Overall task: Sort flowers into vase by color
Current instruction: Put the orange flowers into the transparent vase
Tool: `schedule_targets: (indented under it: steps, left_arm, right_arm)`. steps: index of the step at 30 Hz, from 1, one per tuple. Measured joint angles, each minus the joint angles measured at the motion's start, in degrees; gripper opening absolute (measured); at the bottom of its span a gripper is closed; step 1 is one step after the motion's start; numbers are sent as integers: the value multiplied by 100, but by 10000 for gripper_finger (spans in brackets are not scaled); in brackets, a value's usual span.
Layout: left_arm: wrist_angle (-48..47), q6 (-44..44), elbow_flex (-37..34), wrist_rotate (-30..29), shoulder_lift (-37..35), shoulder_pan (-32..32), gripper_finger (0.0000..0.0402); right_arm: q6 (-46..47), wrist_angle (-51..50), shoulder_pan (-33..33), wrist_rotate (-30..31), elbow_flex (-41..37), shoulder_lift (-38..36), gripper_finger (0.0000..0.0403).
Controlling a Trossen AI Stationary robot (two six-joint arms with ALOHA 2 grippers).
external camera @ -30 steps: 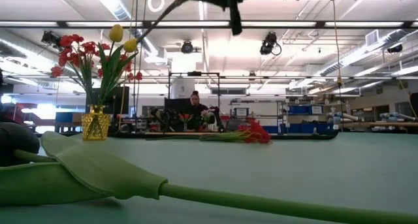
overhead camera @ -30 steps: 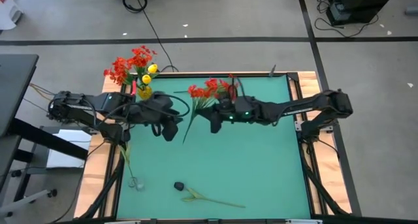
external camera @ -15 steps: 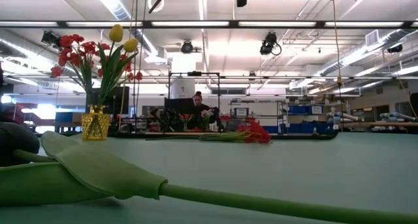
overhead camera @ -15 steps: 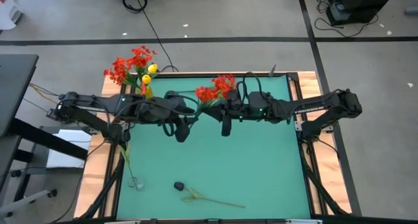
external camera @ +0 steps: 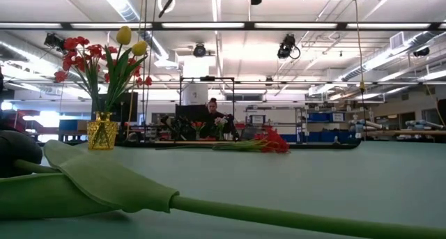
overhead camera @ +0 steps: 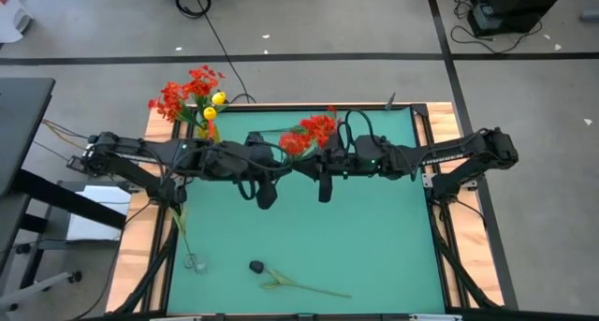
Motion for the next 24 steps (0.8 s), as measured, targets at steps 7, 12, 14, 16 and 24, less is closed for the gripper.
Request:
schedule_targets:
  steps: [7,12,14,16,24]
  left_arm:
    - [-338,365,1,74,-138,-181,11]
    - [-1013,649,2,-104,-512,-776,10]
    - [-1336,650,2,-325,-696,-1140,10]
    - [-1442,648,6,-611,-885,-1559,10]
    - [-1581,782,-1,-684,-1762,-4043,10]
  right_arm:
    - [196,-49,2,142,0,-33,86]
    - [764,-237,1,554,0,-259,153]
    - [806,-439,4,856,4,-372,162]
    - [798,-772,24,1150,4,-458,163]
    - [2071,-1658,54,2007,0,-479,160]
